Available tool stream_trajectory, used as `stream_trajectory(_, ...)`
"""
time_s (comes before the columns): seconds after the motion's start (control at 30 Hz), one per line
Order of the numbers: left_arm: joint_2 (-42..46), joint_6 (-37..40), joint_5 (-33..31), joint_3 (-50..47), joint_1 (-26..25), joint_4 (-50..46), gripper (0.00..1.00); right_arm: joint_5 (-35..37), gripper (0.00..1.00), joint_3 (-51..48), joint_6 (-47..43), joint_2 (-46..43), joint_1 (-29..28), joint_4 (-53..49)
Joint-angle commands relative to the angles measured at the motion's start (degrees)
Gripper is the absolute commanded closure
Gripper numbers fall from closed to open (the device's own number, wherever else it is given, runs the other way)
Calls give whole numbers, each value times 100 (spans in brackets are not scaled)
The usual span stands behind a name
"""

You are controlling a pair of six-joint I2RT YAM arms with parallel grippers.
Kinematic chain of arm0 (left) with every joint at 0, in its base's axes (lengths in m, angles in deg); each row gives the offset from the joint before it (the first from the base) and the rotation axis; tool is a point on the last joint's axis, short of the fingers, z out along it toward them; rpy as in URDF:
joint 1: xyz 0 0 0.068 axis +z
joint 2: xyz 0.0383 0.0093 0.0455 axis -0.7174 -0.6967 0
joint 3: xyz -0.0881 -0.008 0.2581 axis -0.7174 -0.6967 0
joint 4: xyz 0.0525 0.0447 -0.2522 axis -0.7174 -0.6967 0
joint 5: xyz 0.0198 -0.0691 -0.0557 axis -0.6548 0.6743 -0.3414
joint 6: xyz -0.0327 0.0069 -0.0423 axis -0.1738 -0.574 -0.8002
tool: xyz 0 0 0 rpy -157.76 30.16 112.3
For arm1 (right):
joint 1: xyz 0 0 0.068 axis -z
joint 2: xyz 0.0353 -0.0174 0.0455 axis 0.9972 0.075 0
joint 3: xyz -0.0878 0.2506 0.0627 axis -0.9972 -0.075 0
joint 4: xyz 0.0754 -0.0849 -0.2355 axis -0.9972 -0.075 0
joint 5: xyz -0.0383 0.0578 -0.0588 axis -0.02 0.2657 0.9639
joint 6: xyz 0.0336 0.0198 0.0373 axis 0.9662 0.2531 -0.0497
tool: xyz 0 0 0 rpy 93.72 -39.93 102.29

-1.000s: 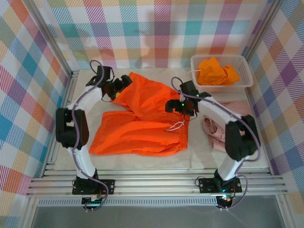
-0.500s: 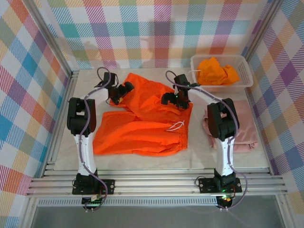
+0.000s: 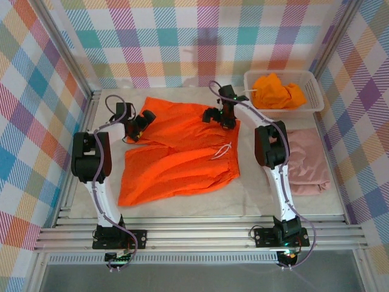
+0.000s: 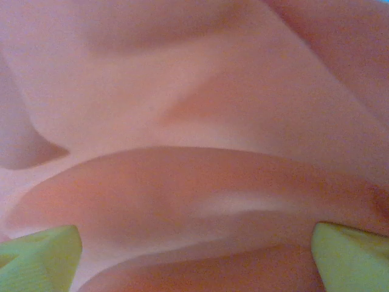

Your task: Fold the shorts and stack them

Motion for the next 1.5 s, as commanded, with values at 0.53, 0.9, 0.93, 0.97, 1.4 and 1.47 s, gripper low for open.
stream_trajectory(0.53, 4036, -71, -396, -1328, 49, -1644, 0, -617, 3, -177, 156, -1614, -45, 825)
stream_trajectory(0.9, 5635, -793, -557, -2696, -534, -2998, 0, -222, 3, -3910, 117, -4602, -133, 1742)
stream_trajectory(0.93, 5704, -874, -526, -2818, -623, -2927, 0, -281, 2, -4145, 121, -4693, -133, 1786)
stream_trajectory(0.97, 5737, -942, -493, -2905, -697, -2850, 0, -333, 2, -4309, 157, -4735, -133, 1842)
stream_trajectory(1.4, 5336, -1287, -761, -3313, -1554, -2217, 0, -1192, 1, -3118, 681, -2468, -551, 2199)
stream_trajectory(1.47, 5344, -1303, -795, -3335, -1559, -2196, 0, -1277, 1, -2752, 805, -2046, -560, 2159)
